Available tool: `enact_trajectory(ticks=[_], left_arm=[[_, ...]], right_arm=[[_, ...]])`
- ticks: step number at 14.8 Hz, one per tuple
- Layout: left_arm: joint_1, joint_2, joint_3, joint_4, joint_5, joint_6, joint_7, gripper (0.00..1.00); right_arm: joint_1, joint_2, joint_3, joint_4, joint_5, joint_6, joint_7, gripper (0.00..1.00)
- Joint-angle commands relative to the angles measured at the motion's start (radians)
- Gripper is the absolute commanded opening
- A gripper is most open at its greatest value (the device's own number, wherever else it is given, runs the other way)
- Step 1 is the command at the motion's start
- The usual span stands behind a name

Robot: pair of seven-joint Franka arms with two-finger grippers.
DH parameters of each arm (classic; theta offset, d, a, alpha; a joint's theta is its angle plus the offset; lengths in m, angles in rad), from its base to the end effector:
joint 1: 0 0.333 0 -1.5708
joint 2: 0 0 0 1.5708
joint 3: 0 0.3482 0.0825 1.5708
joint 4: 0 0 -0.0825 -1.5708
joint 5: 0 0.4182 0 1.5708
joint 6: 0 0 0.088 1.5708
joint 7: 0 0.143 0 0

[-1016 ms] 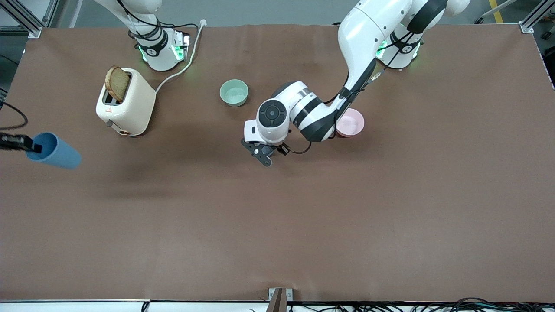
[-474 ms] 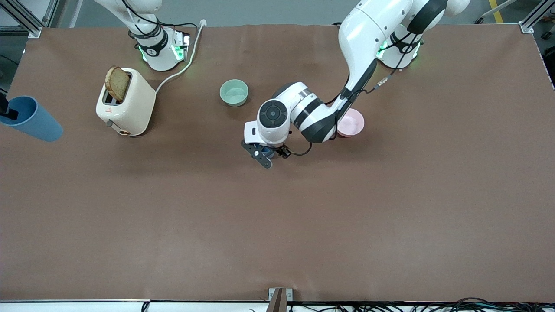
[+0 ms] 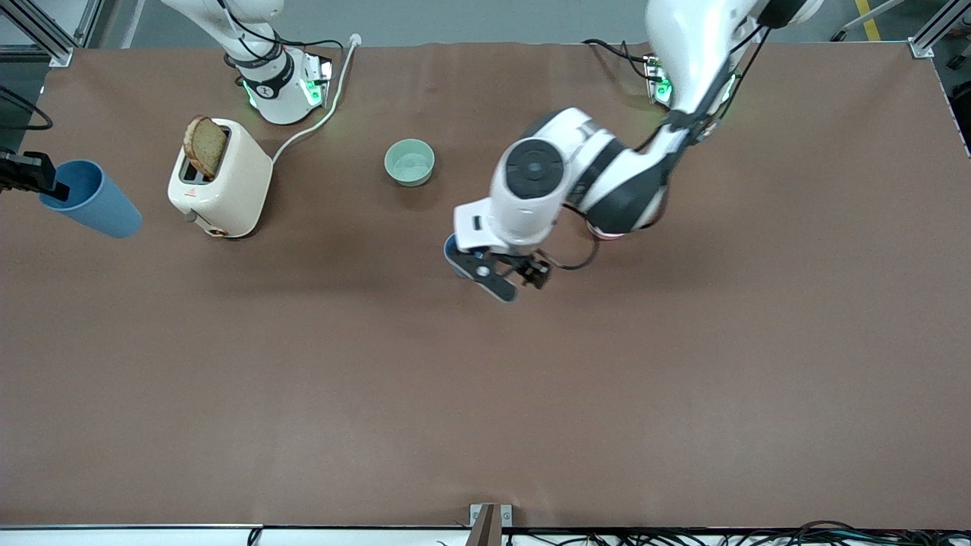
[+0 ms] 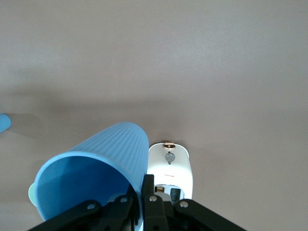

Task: Stack blue cups with both arms
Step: 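Lower the blue cup upright at the center and open the left gripper, then carry the cup toward the center cup while the left gripper withdraws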

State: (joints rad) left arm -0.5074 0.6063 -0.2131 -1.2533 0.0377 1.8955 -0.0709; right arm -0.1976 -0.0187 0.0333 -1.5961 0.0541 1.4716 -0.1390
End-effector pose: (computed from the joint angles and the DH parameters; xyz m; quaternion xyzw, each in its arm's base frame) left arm 0.6149 -0.4850 0.3998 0.9511 -0.3051 0.0063 0.0481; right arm 0.5608 -0.0845 0.6111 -0.9982 0.0114 0.0482 0.0344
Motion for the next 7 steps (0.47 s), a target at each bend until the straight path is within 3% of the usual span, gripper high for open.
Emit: enact_trajectory(ticks=[1, 3, 5, 7], left_arm=[[0.151, -0.049, -0.009, -0.028, 0.010, -0.010, 0.016, 1.00], [0.245, -0.053, -0.017, -0.031, 0.005, -0.013, 0.010, 1.00], [0.271, -0.086, -0.005, -0.034, 0.011, -0.021, -0.004, 1.00], [0.332, -0.102, 0.004, -0.031, 0.016, -0.091, -0.039, 1.00]], right_arm=[[0.024, -0.046, 0.002, -0.033, -0.027, 0.003, 0.047, 0.03], [0.042, -0.047, 0.010, -0.028, -0.027, -0.004, 0.122, 0.02], [0.091, -0.046, 0.019, -0.027, -0.016, 0.001, 0.218, 0.01], [0.168, -0.038, 0.019, -0.030, -0.004, 0.009, 0.312, 0.01]])
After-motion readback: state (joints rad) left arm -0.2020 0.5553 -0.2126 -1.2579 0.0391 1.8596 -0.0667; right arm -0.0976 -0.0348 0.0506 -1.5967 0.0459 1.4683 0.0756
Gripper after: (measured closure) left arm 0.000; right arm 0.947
